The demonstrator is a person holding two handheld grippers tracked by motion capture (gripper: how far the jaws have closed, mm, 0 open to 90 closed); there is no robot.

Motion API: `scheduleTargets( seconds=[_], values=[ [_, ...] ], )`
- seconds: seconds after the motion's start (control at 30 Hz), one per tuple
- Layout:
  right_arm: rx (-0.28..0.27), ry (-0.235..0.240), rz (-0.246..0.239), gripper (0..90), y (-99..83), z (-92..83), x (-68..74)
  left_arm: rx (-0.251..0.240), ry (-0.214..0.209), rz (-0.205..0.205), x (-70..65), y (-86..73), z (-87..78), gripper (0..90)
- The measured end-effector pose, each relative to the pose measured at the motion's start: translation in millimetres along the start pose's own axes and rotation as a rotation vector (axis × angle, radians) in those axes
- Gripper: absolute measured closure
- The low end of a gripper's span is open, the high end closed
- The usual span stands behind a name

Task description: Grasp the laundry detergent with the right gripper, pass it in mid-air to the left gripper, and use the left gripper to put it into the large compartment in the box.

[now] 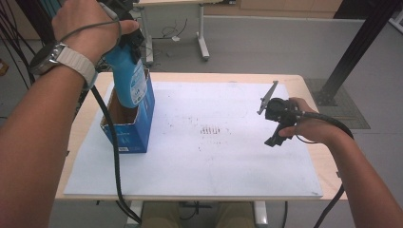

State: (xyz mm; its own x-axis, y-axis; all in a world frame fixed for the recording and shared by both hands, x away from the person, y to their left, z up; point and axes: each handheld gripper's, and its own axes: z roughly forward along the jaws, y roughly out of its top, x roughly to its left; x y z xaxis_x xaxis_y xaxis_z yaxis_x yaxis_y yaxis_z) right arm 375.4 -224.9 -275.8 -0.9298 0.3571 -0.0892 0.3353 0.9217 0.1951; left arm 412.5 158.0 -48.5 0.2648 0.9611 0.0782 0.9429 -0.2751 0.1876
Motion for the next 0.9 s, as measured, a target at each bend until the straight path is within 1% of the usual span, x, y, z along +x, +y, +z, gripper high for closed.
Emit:
scheduleTargets(
  seconds=[0.13,0.23,0.27,0.3,0.47,0.53,0.7,0.8,0.9],
  values=[
    [0.0,0.001,-0.006,8.2,0.5,0.4,-1.2,0.006,-0.003,-0.031,7.7,0.5,0.2,37.6],
    [-0.001,0.003,-0.005,8.1,0.9,1.2,-1.9,0.008,0.009,-0.054,12.7,1.8,2.8,37.6],
    [-0.003,0.004,-0.004,8.1,1.1,1.7,-2.2,0.016,0.011,-0.064,14.7,2.3,3.9,37.6],
    [-0.001,0.006,-0.007,8.1,1.2,2.5,-2.7,0.012,0.013,-0.074,16.5,2.5,5.3,37.6],
    [0.006,0.009,-0.004,8.1,1.7,4.5,-4.2,0.018,0.018,-0.101,26.1,3.1,10.8,37.6],
    [0.006,0.006,-0.005,8.1,2.0,4.0,-5.1,0.011,0.018,-0.116,29.0,3.1,12.4,37.6],
    [0.0,0.007,-0.006,7.8,3.2,3.8,-5.4,0.007,0.021,-0.132,34.9,3.9,20.8,37.6],
    [0.004,0.01,-0.004,7.8,3.4,5.9,-6.1,0.001,0.024,-0.137,36.9,4.4,28.2,37.6],
    [0.011,0.014,-0.002,7.9,4.4,9.2,-6.8,0.005,0.023,-0.141,39.4,5.0,36.0,37.6]
  ],
)
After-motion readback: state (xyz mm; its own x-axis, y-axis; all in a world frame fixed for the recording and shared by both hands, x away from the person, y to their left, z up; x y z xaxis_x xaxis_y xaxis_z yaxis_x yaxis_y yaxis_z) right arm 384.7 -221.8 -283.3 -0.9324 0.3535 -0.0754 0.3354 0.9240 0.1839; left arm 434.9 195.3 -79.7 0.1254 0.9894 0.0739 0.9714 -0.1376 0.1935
